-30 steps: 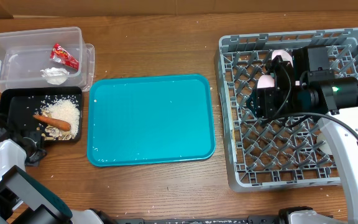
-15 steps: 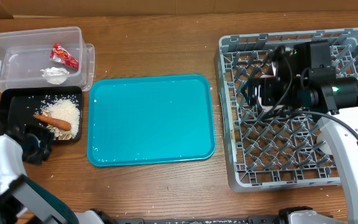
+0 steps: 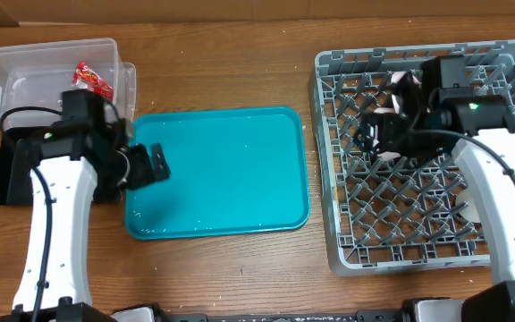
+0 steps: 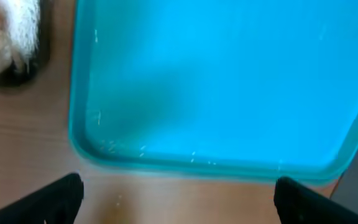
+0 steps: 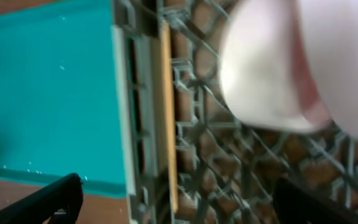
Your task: Sort waste into correct bins and load items into the dishwasher
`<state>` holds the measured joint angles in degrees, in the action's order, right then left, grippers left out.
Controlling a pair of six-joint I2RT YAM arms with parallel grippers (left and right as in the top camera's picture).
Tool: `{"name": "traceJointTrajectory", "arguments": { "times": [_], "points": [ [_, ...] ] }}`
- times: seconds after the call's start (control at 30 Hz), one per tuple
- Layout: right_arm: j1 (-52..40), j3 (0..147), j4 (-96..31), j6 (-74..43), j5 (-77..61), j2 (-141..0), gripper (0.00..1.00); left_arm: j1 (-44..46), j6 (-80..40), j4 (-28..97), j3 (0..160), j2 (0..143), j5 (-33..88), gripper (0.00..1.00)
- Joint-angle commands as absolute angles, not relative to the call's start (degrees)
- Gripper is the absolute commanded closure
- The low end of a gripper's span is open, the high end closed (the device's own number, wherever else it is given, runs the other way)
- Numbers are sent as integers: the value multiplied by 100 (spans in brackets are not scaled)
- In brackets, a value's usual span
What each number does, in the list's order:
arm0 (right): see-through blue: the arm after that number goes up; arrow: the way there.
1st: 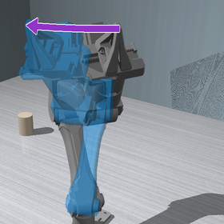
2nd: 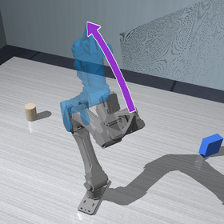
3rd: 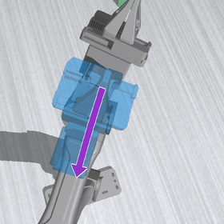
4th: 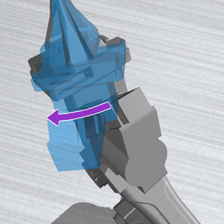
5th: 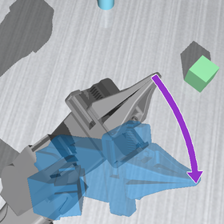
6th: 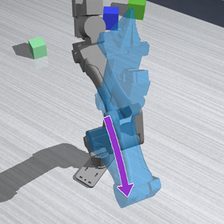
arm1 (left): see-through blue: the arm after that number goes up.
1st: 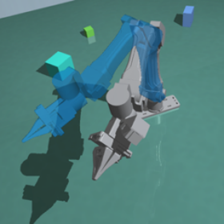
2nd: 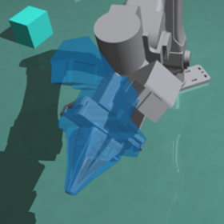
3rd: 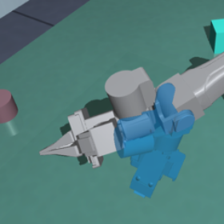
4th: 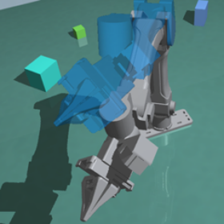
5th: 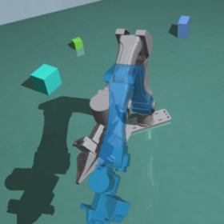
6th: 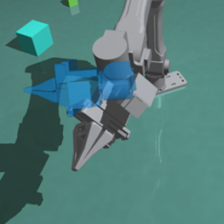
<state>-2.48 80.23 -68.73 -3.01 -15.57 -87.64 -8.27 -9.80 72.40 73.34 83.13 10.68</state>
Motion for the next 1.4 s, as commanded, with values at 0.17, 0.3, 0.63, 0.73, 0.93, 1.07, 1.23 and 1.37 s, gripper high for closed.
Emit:
{"name": "traceJointTrajectory", "arguments": {
  "times": [0.17,0.3,0.63,0.73,0.93,1.07,1.23,1.37],
  "points": [
    [493,7837,-7290,-261,-1439,-8427,0,-705,-663,8617,7236,7911,550,0],
    [495,7249,-6923,-266,-1391,-7787,0,-705,-725,8396,6827,7317,532,0],
    [495,5690,-6097,-624,-565,-4805,0,-705,-775,7745,6670,5124,246,0],
    [495,5640,-6069,-620,-434,-4309,0,-705,-773,7437,6667,4740,244,0],
    [495,5640,-6073,-622,-434,-4036,0,-705,-993,7238,6667,4654,336,0],
    [495,5634,-6075,-622,-434,-4066,0,-705,-1181,7179,6667,4731,403,0],
    [495,5634,-6073,-622,-434,-4066,0,-705,-1181,7212,6667,4762,403,0],
    [495,5634,-6073,-622,-434,-4066,0,-705,-1181,7214,6667,4762,403,0]
  ]
}}
